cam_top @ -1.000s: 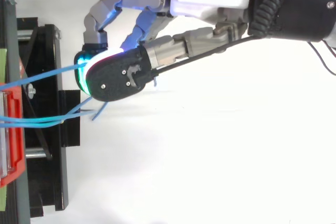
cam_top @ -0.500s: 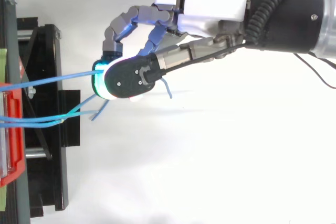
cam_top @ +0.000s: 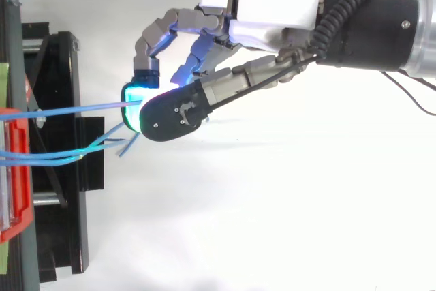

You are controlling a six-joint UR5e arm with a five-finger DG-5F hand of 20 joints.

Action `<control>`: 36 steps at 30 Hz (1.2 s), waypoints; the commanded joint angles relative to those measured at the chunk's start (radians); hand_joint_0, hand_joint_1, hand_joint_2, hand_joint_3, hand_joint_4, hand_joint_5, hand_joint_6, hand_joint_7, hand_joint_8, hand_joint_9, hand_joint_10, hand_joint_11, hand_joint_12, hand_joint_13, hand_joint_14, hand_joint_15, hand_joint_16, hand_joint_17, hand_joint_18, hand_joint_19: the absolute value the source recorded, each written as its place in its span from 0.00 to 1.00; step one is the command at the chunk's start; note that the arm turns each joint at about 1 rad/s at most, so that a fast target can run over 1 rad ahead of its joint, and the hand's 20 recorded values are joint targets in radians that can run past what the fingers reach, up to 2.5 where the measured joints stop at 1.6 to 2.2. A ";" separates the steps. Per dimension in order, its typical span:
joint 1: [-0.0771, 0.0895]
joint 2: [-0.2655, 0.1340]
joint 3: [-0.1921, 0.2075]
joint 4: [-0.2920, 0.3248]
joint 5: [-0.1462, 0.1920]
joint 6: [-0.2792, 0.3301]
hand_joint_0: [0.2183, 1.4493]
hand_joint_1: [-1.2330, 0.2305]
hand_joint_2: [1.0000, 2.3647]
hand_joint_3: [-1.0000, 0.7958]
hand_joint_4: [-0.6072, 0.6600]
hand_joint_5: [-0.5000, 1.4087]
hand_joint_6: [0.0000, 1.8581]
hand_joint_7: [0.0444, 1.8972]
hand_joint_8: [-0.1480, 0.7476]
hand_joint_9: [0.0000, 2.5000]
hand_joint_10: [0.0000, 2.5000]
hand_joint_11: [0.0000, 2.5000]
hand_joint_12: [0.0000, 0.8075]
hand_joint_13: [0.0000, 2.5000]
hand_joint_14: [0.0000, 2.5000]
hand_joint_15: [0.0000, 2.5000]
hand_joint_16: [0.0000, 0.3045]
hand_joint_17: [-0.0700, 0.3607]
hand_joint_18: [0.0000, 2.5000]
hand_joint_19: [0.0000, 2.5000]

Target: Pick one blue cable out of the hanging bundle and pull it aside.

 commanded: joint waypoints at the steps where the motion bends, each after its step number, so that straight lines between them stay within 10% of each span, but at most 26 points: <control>1: 0.000 0.000 0.007 0.000 -0.005 0.000 0.29 0.37 0.01 0.45 0.49 0.20 0.50 0.45 0.45 0.41 0.01 0.21 0.34 0.34 0.01 0.19 0.15 0.41 0.28 0.19; 15: -0.001 0.000 0.084 -0.088 -0.011 -0.025 0.24 0.46 0.00 0.29 0.51 0.20 0.49 0.43 0.45 0.42 0.01 0.21 0.33 0.35 0.01 0.19 0.16 0.41 0.28 0.20; 36: 0.000 0.002 0.130 -0.181 -0.011 -0.032 0.31 0.30 0.01 0.52 0.49 0.22 0.51 0.48 0.46 0.44 0.01 0.22 0.35 0.37 0.01 0.18 0.17 0.43 0.31 0.18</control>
